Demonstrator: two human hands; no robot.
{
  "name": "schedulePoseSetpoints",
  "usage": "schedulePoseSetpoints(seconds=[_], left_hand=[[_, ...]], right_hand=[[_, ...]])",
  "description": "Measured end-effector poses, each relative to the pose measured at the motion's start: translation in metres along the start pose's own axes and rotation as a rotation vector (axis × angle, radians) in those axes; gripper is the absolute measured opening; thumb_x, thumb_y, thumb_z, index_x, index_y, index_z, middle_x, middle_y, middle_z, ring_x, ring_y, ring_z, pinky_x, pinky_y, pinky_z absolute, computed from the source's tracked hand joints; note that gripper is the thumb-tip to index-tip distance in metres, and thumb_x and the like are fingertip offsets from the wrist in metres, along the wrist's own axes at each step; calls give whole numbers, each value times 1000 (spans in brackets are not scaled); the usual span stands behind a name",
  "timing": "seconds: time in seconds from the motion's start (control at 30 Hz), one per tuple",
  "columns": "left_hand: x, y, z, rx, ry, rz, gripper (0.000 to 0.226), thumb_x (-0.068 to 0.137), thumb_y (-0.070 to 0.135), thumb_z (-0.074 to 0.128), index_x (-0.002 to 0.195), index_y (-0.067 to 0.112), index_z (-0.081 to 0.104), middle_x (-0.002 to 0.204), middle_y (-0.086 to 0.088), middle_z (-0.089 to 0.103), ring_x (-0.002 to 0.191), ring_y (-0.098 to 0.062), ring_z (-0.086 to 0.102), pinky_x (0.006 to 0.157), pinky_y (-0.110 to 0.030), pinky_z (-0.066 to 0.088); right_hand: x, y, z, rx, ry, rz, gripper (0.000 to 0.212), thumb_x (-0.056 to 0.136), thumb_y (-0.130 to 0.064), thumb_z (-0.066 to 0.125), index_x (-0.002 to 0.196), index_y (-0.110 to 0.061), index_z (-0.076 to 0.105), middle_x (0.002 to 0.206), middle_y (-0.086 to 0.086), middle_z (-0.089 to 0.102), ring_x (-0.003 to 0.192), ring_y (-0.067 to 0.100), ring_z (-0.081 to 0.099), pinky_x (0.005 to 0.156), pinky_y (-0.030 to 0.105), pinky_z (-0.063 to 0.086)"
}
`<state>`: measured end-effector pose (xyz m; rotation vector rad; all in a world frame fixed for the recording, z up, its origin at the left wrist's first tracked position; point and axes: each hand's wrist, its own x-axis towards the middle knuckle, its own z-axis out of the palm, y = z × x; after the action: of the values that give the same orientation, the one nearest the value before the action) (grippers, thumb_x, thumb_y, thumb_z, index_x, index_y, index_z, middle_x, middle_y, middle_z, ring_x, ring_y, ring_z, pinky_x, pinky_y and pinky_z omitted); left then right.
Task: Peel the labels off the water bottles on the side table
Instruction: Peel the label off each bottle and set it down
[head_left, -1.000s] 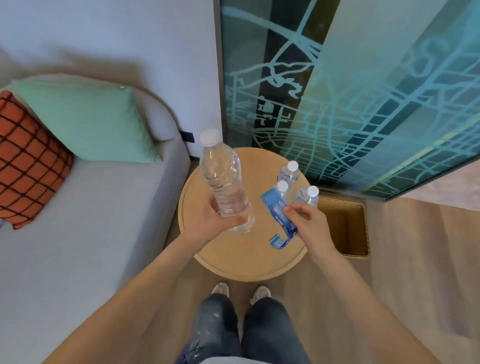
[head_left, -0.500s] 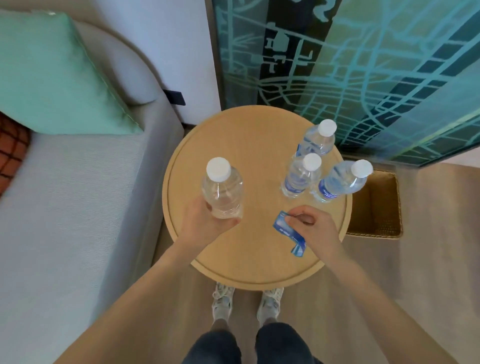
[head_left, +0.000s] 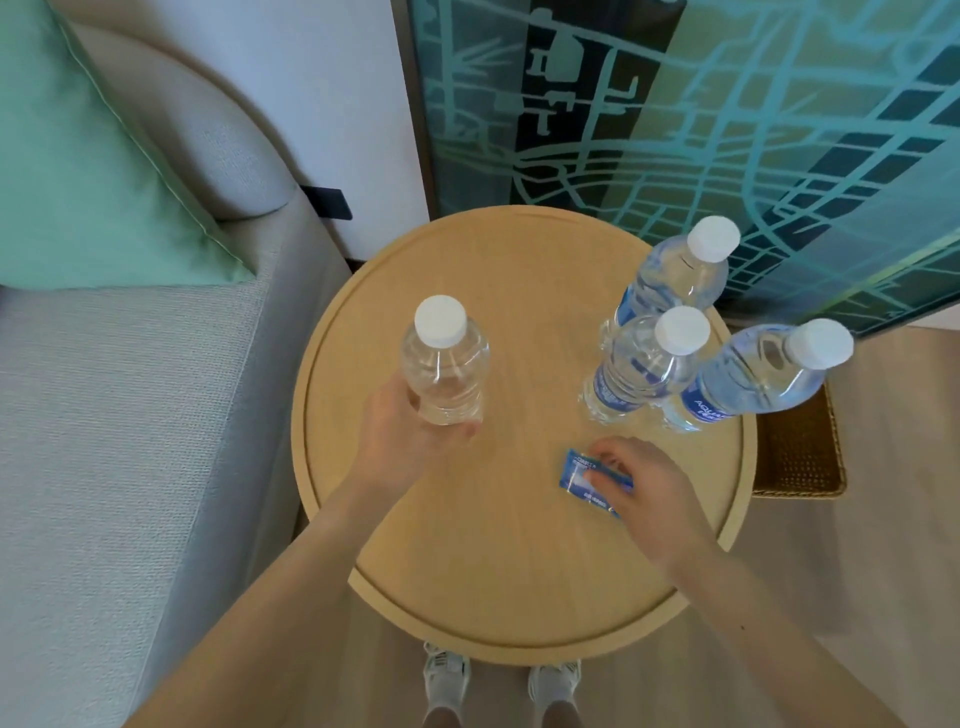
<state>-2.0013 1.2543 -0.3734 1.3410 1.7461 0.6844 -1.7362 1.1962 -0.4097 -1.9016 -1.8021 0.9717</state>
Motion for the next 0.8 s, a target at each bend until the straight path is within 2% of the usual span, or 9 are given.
schedulePoseSetpoints(seconds=[0.13,0.27,0.33,0.43,0.53,0.6,0.67,0.73,0.8], left_hand=[[1,-12,9,-20,-15,-10,41,63,24,92,95,17,68,88,-2,73,85,-23,69,77,-48,57],[-1,-16,14,-1,5,40,40,62,23,93,93,16,69,86,0,73,82,-22,70,75,-45,57],[-1,-17,15,1,6,53,39,63,22,93,93,18,69,84,3,73,82,-19,69,73,-39,57],[-1,-20,16,-32,12,117,37,65,21,92,86,35,65,82,16,71,80,-5,67,67,-18,52],[-2,-20,19,-54,19,155,43,66,19,92,87,41,61,91,28,68,85,2,66,70,-11,50],[-2,-22,21,-59,29,188,47,66,15,92,95,38,62,92,34,66,89,9,64,74,-6,46],[-2,-26,23,-75,38,184,47,67,14,91,102,29,64,94,27,68,93,6,64,79,-9,47],[-2,-28,23,-87,11,150,45,68,15,91,106,22,67,102,15,71,99,-2,65,86,-20,51],[-3,-29,22,-70,-44,153,40,70,15,89,104,24,69,102,12,72,101,-5,65,91,-32,52]], right_hand=[[-3,7,10,-89,35,-90,25,87,-11,74,111,-13,69,104,-6,59,98,15,52,83,24,39],[-9,13,18,-147,27,-127,24,88,-10,72,113,-12,70,104,1,65,97,24,52,86,29,41],[-11,14,21,-196,45,-166,25,88,-9,73,113,-9,71,104,5,67,96,28,56,87,37,48],[-12,14,23,-247,88,-212,27,85,-7,76,112,-4,72,103,9,69,94,32,60,83,45,53],[-12,16,26,-288,111,-234,27,85,-9,77,111,-3,72,104,11,69,94,34,62,83,47,54],[-13,16,27,-296,123,-240,27,85,-12,77,110,-3,72,104,11,69,93,34,62,83,47,53],[-12,17,28,-295,140,-242,26,84,-12,78,108,-4,72,103,11,69,93,34,62,82,48,54],[-12,16,28,-288,143,-233,26,85,-14,77,108,-4,72,103,10,69,93,33,62,83,47,53],[-13,13,25,-255,128,-211,28,89,-23,71,111,-6,70,105,8,68,95,31,60,84,46,51]])
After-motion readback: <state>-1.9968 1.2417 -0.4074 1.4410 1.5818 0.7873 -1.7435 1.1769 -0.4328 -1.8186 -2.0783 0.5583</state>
